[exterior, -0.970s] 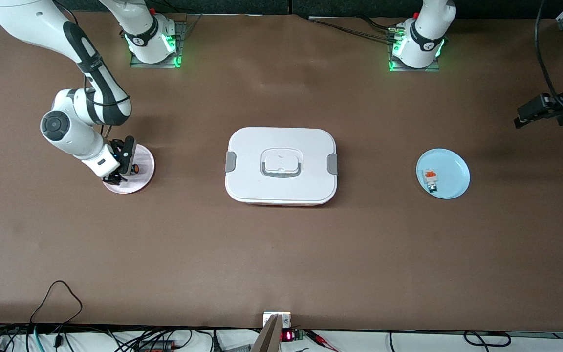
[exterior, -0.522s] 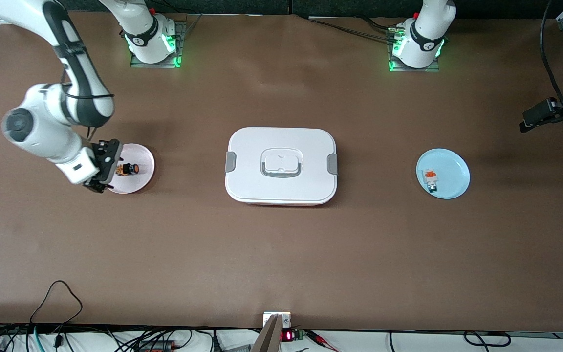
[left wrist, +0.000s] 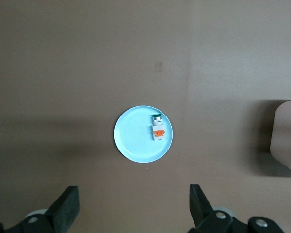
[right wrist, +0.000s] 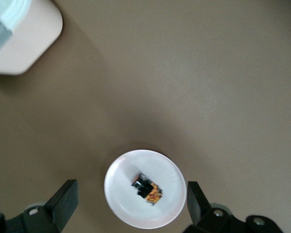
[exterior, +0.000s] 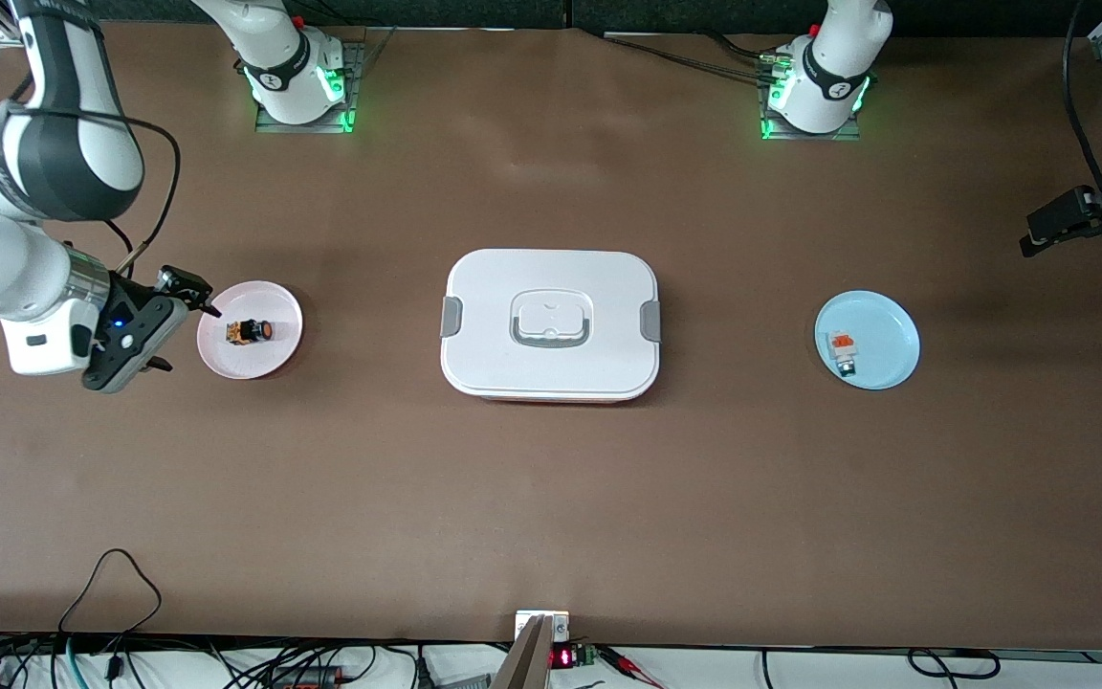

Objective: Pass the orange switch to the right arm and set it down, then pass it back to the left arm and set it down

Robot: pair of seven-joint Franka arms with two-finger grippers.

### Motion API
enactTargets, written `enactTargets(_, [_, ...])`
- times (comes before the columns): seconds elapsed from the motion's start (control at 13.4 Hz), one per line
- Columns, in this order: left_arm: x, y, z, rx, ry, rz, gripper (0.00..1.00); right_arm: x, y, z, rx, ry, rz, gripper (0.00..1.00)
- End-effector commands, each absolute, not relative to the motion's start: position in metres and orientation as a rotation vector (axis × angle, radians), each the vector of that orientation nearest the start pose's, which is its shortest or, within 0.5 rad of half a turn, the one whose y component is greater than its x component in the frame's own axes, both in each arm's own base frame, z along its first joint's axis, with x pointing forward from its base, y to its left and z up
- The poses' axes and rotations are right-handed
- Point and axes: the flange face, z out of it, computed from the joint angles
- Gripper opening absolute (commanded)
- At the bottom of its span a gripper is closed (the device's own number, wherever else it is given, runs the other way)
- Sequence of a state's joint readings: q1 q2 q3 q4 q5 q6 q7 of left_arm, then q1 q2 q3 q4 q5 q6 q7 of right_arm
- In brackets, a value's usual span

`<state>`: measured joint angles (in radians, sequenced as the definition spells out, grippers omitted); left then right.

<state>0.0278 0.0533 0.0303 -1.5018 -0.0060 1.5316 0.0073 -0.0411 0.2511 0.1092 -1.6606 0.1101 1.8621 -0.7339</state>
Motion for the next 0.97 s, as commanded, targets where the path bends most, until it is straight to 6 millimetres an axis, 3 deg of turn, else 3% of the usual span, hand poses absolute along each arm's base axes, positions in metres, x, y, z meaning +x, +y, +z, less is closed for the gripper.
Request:
enactTargets(0.0, [0.567, 0.030, 0.631, -3.156, -0.079, 0.038, 1.00, 0.634, 0.060, 0.497, -2.868, -0.753, 0.053, 1.00])
enactTargets(0.15, [0.568, 0.032, 0.631, -3.158, -0.074, 0.035, 1.00, 0.624, 0.074, 0.516, -2.937, -0.425, 0.185, 1.00])
enactTargets(0.3, [0.567, 0.032, 0.632, -3.156, -0.071, 0.033, 1.00, 0.613, 0.081, 0.550, -2.996, -0.019, 0.292, 1.00])
enactTargets(0.37, [0.567, 0.032, 0.631, -3.156, -0.071, 0.035, 1.00, 0.607, 0.080, 0.564, -3.021, 0.098, 0.333, 1.00])
enactTargets(0.52, [0.567, 0.032, 0.632, -3.157, -0.071, 0.033, 1.00, 0.603, 0.049, 0.577, -3.137, 0.177, 0.340, 1.00])
enactTargets(0.67, [0.567, 0.032, 0.632, -3.158, -0.071, 0.033, 1.00, 0.600, 0.003, 0.593, -3.189, 0.277, 0.281, 1.00])
enactTargets(0.75, [0.567, 0.032, 0.632, -3.158, -0.074, 0.033, 1.00, 0.597, -0.027, 0.599, -3.203, 0.266, 0.268, 1.00])
enactTargets(0.9, [0.567, 0.031, 0.632, -3.159, -0.076, 0.030, 1.00, 0.594, -0.064, 0.598, -3.206, 0.220, 0.223, 1.00])
